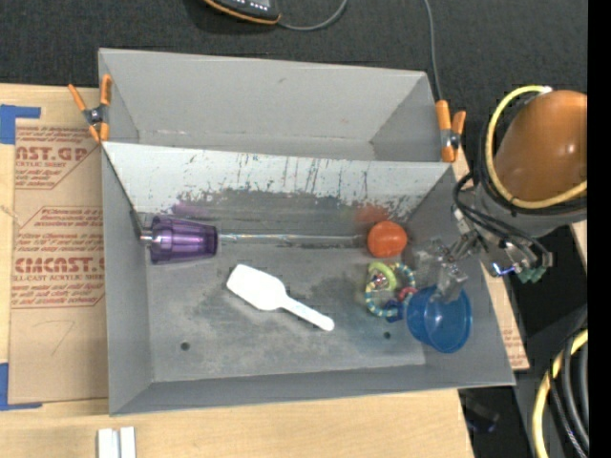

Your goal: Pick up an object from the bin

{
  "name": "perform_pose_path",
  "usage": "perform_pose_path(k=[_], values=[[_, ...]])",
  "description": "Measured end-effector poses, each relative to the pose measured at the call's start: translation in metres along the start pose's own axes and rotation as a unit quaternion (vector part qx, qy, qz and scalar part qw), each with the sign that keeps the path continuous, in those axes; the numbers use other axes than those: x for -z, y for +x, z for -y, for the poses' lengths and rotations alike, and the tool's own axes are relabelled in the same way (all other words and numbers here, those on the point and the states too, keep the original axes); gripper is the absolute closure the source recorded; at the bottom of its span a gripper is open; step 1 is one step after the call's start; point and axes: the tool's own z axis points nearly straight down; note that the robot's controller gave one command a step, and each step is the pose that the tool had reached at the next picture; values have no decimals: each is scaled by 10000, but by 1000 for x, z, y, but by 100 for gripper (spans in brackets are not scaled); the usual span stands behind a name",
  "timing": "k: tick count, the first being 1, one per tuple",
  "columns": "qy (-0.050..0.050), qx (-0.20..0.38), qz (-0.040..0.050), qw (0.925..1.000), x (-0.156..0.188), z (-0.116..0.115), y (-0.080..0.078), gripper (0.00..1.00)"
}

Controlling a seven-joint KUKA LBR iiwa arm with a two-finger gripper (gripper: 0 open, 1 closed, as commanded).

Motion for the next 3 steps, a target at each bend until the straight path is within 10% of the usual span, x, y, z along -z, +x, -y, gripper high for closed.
perform_pose_path(k=[1,3], values=[[-24,166,-36,9999,71,-2,5,100],[-33,23,-24,10000,2,-38,5,100]])
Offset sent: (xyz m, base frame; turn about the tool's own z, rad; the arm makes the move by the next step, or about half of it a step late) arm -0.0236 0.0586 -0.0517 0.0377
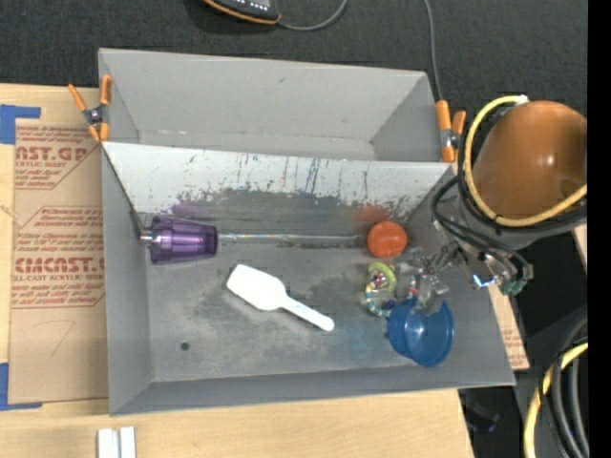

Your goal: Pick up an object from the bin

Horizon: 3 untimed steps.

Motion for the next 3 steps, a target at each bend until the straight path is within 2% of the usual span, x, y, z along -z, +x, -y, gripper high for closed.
perform_pose_path(k=[1,2,3], values=[[-9,163,-31,9999,-3,3,5,100],[23,-21,38,10000,27,1,-2,100],[5,464,-5,9989,-58,14,-1,100]])
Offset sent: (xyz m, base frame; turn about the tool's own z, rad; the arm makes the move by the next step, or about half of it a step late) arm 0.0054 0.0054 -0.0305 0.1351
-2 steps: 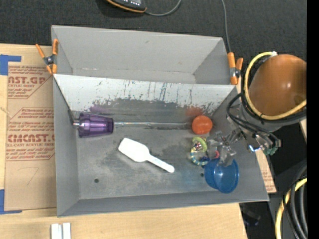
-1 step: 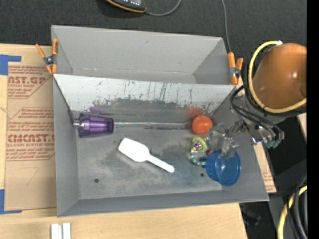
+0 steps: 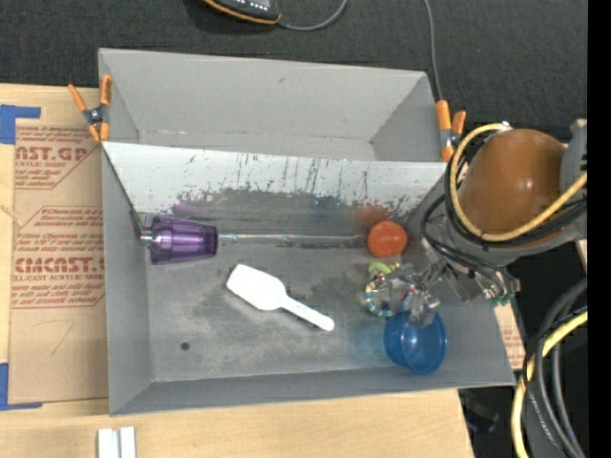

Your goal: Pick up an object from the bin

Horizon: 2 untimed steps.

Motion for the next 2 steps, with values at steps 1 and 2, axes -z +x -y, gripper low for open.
perform_pose_path(k=[1,2], values=[[-16,554,-15,9985,-24,-9,-1,100],[0,141,14,9999,124,0,6,100]])
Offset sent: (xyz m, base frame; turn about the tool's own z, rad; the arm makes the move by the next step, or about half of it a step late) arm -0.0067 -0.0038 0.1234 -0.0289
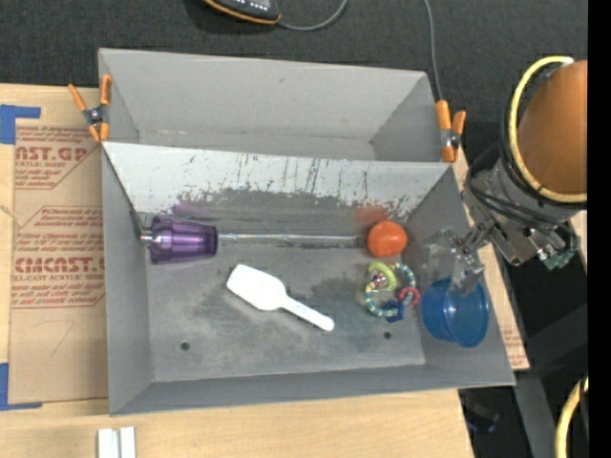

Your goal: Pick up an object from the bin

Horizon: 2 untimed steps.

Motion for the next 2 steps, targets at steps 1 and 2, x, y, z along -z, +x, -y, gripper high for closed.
perform_pose_path(k=[1,2], values=[[-2,0,0,10000,0,0,0,100],[6,1188,13,9929,-17,22,0,100]])
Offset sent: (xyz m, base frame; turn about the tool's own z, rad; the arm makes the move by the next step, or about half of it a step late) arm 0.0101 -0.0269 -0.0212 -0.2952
